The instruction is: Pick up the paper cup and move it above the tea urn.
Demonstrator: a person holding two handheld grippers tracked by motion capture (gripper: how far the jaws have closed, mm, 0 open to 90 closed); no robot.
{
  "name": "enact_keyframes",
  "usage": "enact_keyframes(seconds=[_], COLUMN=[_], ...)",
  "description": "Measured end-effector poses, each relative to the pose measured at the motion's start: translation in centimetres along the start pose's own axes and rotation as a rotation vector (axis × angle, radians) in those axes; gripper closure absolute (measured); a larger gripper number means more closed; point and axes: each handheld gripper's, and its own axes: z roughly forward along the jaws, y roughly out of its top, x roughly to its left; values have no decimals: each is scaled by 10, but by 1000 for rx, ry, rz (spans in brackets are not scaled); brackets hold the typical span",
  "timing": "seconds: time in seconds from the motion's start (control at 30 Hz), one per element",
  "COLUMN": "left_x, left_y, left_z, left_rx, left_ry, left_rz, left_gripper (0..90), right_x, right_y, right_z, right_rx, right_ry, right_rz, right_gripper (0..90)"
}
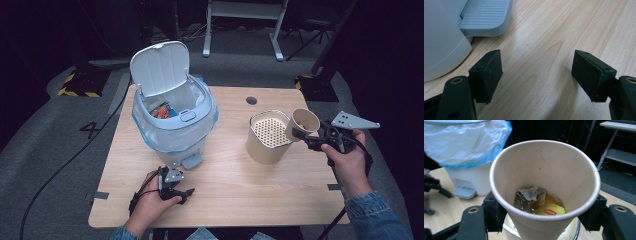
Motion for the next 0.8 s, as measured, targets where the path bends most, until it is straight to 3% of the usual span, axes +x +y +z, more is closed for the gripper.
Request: enact_keyframes(seconds=[0.27, 0.47, 0.8], left_x=[0, 1, 1], left_y=[0, 0, 0], left_z=[0, 0, 0], left_rx=[-2, -2, -2], left_ry=[0, -6, -4], left_rz=[1, -2, -3], left_gripper=[250, 251, 251], right_x=[-18, -23, -23], right_y=[5, 5, 8], right_z=[23, 42, 59], right_rx=[27, 57, 130], right_ry=[-27, -41, -91], right_rz=[15, 13, -92], right_gripper=[341, 340, 344])
